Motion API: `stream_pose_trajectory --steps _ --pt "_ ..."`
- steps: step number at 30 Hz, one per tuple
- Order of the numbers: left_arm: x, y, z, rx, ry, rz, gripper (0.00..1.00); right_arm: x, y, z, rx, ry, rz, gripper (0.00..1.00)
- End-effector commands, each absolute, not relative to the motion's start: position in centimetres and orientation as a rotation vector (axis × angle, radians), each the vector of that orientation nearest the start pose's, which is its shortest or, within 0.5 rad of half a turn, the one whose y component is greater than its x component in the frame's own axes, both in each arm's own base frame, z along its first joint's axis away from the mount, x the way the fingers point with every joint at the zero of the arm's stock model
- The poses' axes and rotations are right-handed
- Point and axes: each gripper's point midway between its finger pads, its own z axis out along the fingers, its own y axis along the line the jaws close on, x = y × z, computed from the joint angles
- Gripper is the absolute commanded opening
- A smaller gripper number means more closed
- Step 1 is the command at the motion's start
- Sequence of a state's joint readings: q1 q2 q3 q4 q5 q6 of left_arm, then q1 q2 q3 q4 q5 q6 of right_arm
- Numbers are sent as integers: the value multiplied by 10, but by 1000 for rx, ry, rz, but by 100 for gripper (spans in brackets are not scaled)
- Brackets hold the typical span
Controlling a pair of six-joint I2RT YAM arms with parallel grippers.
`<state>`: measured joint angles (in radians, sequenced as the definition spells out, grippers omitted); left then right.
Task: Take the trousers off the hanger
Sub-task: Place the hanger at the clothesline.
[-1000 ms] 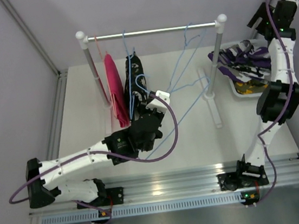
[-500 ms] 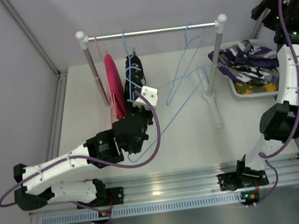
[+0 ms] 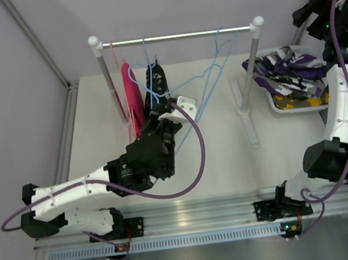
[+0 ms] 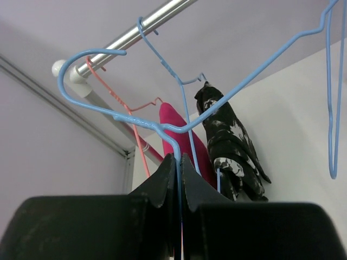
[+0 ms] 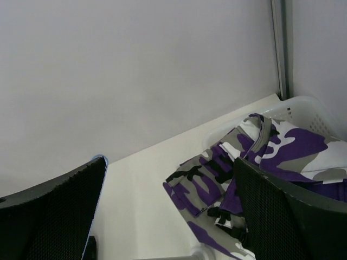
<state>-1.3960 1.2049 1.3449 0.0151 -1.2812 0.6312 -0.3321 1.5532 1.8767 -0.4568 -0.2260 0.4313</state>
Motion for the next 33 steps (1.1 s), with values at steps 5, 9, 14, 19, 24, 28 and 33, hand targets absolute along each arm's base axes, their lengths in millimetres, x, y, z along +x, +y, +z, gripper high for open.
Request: stream_pose_trajectory --steps 5,9,14,19,24,28,33 --pt "203 -225 476 421 1427 434 0 440 -92 466 439 1590 277 99" --pt "196 -222 484 439 1414 478 0 439 -92 464 439 1597 277 99" --pt "187 -215 502 458 1405 474 0 440 -91 457 446 1610 285 99" --pt "187 -208 510 454 1397 479 0 440 -91 453 449 1615 286 99" --pt "187 -202 507 467 1392 509 0 440 -90 450 455 1620 293 99" --pt "187 -196 501 473 1388 543 0 441 -90 445 458 1630 299 99" --pt "191 -191 495 482 1394 585 0 441 -90 442 458 1635 302 99"
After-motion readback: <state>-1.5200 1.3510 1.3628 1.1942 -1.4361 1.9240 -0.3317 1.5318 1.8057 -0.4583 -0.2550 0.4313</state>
